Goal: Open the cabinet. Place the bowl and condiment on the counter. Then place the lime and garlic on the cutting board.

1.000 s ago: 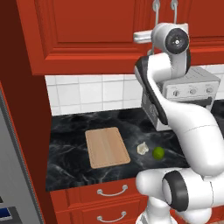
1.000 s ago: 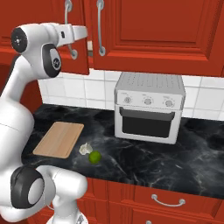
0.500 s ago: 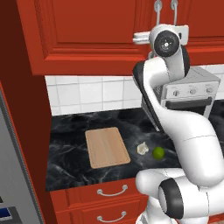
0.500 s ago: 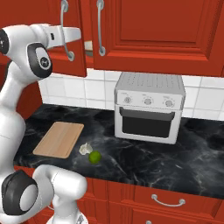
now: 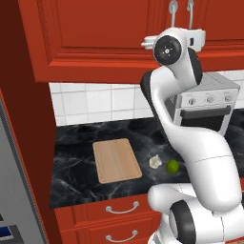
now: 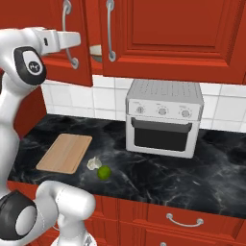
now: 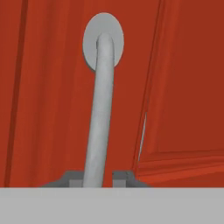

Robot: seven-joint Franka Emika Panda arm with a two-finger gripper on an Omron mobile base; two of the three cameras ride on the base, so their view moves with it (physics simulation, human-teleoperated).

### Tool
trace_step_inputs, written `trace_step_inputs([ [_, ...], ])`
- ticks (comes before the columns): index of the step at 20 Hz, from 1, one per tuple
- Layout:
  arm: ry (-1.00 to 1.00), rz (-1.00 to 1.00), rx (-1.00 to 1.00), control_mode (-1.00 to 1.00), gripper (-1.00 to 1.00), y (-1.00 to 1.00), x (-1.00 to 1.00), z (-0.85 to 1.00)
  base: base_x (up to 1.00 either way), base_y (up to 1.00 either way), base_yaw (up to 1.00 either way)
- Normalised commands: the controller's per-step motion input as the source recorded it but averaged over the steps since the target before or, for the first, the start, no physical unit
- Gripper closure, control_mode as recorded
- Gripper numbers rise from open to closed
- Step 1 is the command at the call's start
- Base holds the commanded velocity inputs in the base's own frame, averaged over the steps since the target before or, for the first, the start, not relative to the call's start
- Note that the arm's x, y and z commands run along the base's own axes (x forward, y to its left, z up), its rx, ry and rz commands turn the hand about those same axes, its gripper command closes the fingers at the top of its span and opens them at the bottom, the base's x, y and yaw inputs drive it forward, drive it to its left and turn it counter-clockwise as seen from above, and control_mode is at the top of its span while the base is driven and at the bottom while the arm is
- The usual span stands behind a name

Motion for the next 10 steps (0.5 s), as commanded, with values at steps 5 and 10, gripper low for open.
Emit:
trace_step_inputs([
  [5, 0.0, -0.09, 0.0, -1.0, 1.0, -0.08, -0.6, 0.38, 0.0, 0.0, 0.0],
  [10, 0.0, -0.07, 0.01, -1.0, 1.0, -0.09, -0.62, 0.41, 0.0, 0.0, 0.0],
])
